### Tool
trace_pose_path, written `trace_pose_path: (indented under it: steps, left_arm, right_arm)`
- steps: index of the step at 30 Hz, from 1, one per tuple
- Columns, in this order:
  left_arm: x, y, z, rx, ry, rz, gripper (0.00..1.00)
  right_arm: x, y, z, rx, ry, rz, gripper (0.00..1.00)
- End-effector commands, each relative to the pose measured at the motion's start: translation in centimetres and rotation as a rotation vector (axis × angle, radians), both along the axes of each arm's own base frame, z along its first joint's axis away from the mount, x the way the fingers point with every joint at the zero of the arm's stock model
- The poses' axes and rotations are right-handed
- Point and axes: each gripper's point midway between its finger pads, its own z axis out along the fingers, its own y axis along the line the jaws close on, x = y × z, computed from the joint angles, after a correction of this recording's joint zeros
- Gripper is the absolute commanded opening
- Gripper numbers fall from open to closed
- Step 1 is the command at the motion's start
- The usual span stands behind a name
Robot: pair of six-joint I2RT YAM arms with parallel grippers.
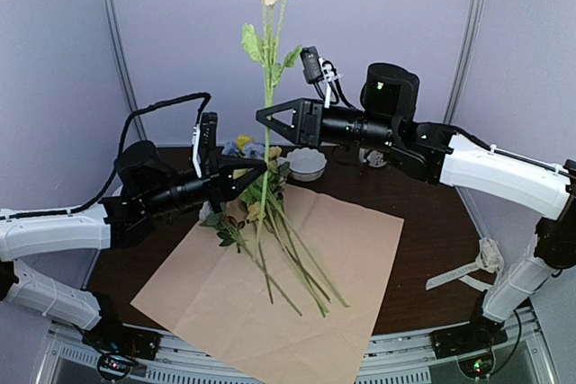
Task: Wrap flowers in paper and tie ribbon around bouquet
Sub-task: Pass from the left arm to the right, then place the fake flower on the flattened wrapping paper.
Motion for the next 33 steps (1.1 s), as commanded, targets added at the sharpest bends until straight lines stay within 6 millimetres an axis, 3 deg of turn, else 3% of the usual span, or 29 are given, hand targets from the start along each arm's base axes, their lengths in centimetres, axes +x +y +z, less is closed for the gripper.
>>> trace_pose_path:
  steps: [1, 3, 5, 7, 9, 10, 13, 15, 18, 23, 27, 33]
  left_arm:
    - [-1.1, -0.5, 2.6, -0.075, -0.057, -0.054, 0.00]
    - [-1.1, -0.5, 2.3, -0.063, -0.046, -0.051, 0.00]
    - [-0.7, -0.4, 1.8, -0.038, -0.019, -0.032, 0.01]
    - [0.5, -0.1, 0.8, 0.015, 0.040, 0.038, 0.30]
    - [3.0, 1.2, -1.3, 0.119, 0.146, 0.193, 0.49]
    - [4.6, 2.6, -2.8, 0.186, 0.216, 0.296, 0.59]
    - [8.8, 9.0, -9.2, 0.406, 0.494, 0.626, 0.69]
    - [9.6, 12.6, -13.6, 0.503, 0.655, 0.725, 0.74]
    - [9.6, 15.3, -18.7, 0.516, 0.823, 0.742, 0.81]
    - [8.5, 19.1, -24.6, 0.635, 0.940, 0.860, 0.86]
    - [7.5, 20.6, -27.5, 0.707, 0.993, 0.906, 0.87]
    - [6.7, 22.1, -29.6, 0.786, 1.021, 0.959, 0.89]
  right_arm:
    - [0.8, -0.1, 0.0, 0.010, 0.007, -0.048, 0.13]
    - [1.1, -0.4, -0.2, 0.001, 0.011, -0.068, 0.00]
    - [1.7, -0.8, -0.7, -0.026, 0.025, -0.103, 0.00]
    - [2.8, -1.1, -2.1, -0.099, 0.050, -0.152, 0.00]
    - [4.1, -1.1, -4.8, -0.228, 0.090, -0.191, 0.00]
    - [4.7, -1.0, -5.4, -0.287, 0.093, -0.206, 0.00]
    - [5.5, -0.5, -10.2, -0.484, 0.149, -0.208, 0.00]
    - [6.0, 0.0, -13.2, -0.578, 0.197, -0.203, 0.00]
    - [6.5, 1.1, -16.7, -0.667, 0.233, -0.190, 0.00]
    - [7.0, 3.6, -21.6, -0.766, 0.252, -0.177, 0.00]
    - [7.5, 5.3, -24.7, -0.848, 0.213, -0.194, 0.01]
    - [10.5, 5.0, -27.9, -0.947, 0.205, -0.370, 0.16]
